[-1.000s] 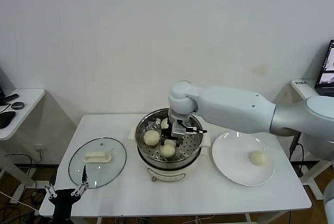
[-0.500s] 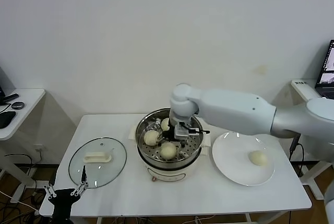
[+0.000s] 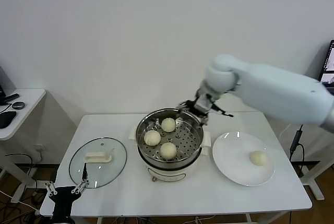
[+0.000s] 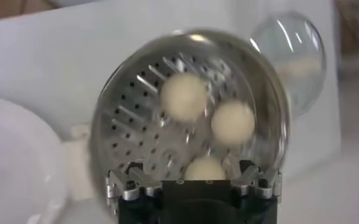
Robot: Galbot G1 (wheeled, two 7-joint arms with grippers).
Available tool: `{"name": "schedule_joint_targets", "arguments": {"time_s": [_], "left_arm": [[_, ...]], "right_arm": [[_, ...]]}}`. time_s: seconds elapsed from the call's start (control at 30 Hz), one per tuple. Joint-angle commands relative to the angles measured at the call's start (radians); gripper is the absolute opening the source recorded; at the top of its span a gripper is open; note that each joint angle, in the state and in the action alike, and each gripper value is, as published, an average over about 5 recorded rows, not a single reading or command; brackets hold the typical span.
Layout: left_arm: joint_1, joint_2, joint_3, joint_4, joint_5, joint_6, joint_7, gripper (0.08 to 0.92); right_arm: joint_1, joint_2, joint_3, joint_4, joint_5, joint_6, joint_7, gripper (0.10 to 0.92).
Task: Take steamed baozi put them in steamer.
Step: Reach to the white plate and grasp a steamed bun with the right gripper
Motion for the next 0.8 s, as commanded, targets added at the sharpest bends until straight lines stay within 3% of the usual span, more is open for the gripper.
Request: {"name": "schedule_joint_targets", "arguments": {"time_s": [0.03, 0.37, 0.8], "left_arm": [[-0.008, 0.007, 0.020, -0.001, 0.002, 0.003, 0.002, 0.823], [-0.011, 0.014, 0.028, 0.001, 0.004, 0.006, 0.006, 0.823], [0.018, 0.001, 0.010, -0.008, 0.014, 0.005, 0.006, 0.823]], "right_arm": [[-0.082, -0.365, 0.079, 0.042, 0.025, -0.390, -0.032, 0.823], [-0.625, -0.458, 0.510, -0.137, -0.121, -0.295, -0.013, 0.823], [-0.816, -0.268, 0.667, -0.380, -0.302, -0.161, -0.021, 0.823]]}}
